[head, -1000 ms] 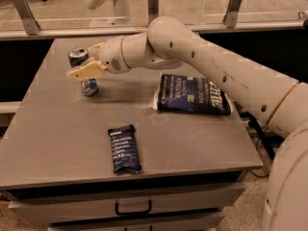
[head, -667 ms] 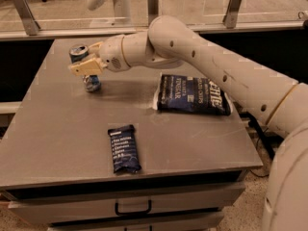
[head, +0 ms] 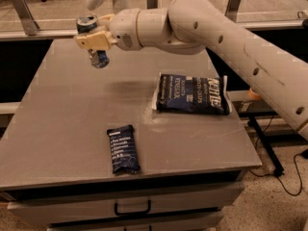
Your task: Pick redbull can
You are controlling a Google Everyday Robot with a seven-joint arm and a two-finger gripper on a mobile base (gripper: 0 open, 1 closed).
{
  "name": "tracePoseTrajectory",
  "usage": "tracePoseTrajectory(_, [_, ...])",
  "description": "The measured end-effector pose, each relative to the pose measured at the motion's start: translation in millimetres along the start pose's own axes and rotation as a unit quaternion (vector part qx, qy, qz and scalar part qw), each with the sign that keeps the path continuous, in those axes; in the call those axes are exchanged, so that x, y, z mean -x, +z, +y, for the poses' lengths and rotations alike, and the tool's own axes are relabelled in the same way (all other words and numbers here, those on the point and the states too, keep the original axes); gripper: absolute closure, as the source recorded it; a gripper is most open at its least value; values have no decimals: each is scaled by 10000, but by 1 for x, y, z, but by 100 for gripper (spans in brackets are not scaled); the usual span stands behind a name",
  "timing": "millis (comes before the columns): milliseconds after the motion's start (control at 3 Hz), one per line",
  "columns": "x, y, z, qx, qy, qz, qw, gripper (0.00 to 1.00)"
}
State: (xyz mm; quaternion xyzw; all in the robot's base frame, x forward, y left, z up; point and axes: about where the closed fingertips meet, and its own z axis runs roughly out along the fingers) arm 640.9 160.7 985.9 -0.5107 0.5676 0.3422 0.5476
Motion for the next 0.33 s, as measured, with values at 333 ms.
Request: tracePoseTrajectory(333, [2,-3,-1,-24,-3,-16,10000,100])
